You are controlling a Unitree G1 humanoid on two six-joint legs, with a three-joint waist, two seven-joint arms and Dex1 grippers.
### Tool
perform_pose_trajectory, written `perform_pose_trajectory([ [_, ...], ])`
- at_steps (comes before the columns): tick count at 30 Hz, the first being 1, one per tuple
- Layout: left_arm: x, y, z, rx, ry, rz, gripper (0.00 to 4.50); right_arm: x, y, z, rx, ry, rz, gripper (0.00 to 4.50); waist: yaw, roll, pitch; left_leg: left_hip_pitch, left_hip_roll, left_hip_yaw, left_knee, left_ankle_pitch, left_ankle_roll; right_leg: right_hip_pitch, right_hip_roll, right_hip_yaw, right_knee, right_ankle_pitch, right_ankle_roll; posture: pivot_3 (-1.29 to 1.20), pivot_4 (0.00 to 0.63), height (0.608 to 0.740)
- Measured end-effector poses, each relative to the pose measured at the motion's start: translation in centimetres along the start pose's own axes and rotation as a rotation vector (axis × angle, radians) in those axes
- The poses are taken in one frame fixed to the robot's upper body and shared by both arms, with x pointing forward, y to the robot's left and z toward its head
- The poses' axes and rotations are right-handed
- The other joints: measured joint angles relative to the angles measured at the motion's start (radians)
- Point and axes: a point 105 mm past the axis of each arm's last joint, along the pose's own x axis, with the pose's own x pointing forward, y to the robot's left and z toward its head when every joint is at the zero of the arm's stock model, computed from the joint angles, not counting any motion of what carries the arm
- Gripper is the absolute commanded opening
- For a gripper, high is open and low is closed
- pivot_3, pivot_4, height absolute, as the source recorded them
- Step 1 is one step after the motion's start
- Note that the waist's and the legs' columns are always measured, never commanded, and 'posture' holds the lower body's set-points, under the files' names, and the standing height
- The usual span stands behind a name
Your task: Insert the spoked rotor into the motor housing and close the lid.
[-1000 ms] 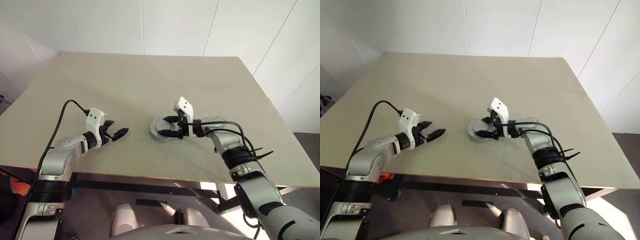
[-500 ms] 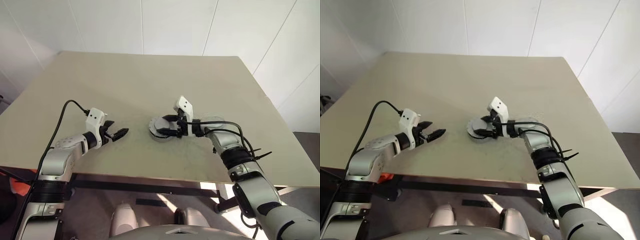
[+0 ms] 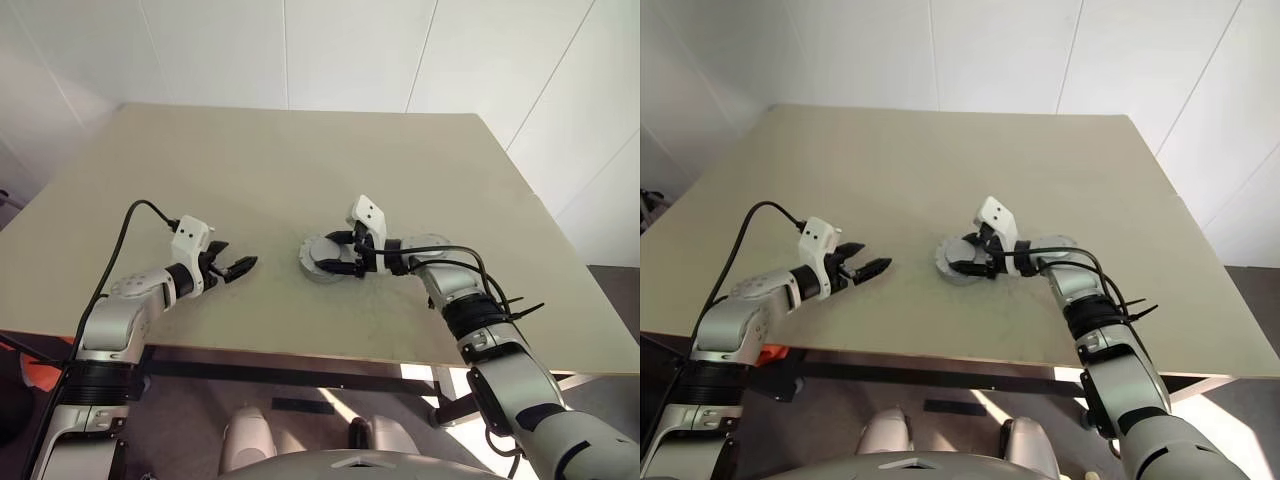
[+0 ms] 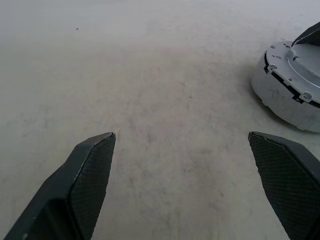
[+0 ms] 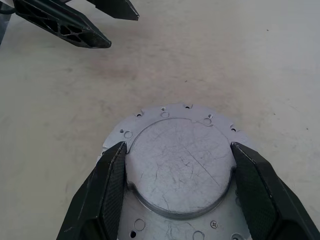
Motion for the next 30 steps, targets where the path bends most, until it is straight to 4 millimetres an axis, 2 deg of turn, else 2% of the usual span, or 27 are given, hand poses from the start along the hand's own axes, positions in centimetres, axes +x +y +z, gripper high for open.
perform_pose_trajectory([
  [30, -0.07, -0.03, -0.25, -0.003, 0.005, 0.003, 4.5, -0.08, 0.0, 0.4, 0.055, -0.048, 0.001, 3.17, -0.001, 0.0, 0.0, 0.0, 0.001, 0.0, 0.0, 0.0, 0.0, -0.001, 0.0, 0.0, 0.001, 0.0, 0.0, 0.0, 0.0, 0.74],
])
